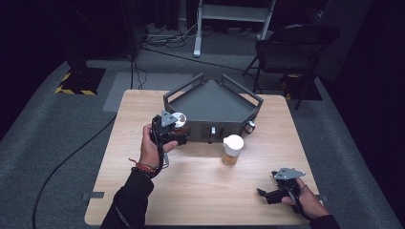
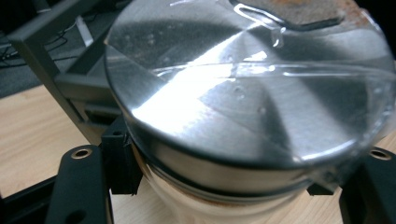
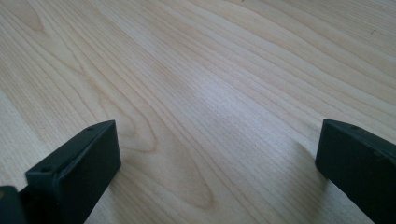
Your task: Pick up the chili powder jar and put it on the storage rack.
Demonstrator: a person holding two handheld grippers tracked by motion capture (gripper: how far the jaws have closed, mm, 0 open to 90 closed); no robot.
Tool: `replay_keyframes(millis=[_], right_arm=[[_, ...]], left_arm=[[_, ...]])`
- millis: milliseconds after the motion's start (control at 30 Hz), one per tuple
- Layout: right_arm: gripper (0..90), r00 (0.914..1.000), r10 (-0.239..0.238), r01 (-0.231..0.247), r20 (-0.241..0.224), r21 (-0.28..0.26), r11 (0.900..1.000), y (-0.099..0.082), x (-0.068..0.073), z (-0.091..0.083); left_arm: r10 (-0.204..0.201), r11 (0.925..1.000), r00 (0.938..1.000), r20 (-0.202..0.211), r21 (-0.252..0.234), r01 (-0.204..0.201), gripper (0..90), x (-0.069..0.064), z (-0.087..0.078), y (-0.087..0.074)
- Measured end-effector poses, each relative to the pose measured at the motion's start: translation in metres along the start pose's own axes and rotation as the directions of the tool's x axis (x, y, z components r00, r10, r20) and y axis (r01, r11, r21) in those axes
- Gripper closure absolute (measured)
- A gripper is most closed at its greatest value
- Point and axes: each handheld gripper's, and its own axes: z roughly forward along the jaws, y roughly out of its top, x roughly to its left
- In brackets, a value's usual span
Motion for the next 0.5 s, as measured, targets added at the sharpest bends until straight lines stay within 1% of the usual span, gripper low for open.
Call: replay_keyframes(millis=[67, 300, 500], right_arm=[[0.0, 1.0, 0.0, 0.0, 0.0, 0.0, 1.0, 0.0, 0.0, 0.0], [0.0, 1.0, 0.0, 0.0, 0.0, 0.0, 1.0, 0.0, 0.0, 0.0], [0.0, 1.0, 0.0, 0.0, 0.0, 0.0, 1.0, 0.0, 0.0, 0.0]], left_arm=[[0.002, 1.0, 1.0, 0.001, -0.004, -0.002, 30.2, 0.001, -0.002, 0.006], [0.035, 0.9993, 0.9993, -0.012, -0.009, -0.035, 30.2, 0.0, -0.003, 0.03], [0.039, 0.9991, 0.9992, -0.006, -0.016, -0.039, 30.2, -0.001, 0.001, 0.047]])
